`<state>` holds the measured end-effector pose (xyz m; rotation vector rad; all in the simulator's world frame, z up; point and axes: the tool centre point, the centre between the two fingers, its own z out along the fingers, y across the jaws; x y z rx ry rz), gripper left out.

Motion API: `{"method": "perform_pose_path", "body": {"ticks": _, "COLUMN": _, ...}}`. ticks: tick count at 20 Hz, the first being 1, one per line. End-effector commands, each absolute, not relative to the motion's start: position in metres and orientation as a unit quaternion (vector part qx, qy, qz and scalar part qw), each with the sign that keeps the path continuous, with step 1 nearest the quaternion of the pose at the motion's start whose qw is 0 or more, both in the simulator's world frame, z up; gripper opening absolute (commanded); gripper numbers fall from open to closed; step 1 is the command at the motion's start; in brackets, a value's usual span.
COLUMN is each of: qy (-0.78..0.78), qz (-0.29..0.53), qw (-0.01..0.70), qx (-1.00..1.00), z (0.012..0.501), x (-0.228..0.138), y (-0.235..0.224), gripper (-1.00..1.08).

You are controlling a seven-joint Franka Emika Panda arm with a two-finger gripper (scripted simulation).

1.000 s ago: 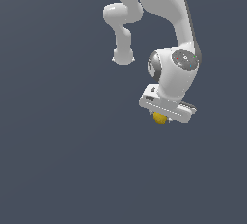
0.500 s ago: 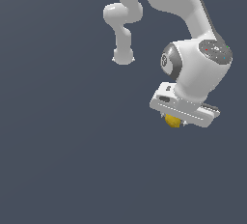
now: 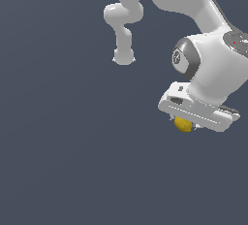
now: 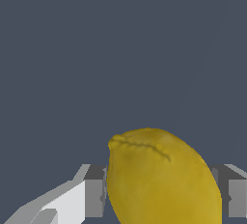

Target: Pick up the object and move it to a goal position.

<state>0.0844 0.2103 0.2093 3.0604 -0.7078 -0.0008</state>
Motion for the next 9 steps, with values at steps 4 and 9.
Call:
{"method": "perform_pose_path", "body": {"ticks": 4, "qy": -0.225, "qz": 0.0, "qw": 0.0, "qx": 0.974, "z": 0.2167, "x": 0.0915, "y": 0.215, "gripper": -1.0}}
{"method": "perform_pose_path", "body": {"ticks": 9, "qy": -0.225, "qz": 0.0, "qw": 0.0, "qx": 0.974, "z": 0.2185, "x": 0.0933, "y": 0.2162, "gripper": -1.0}}
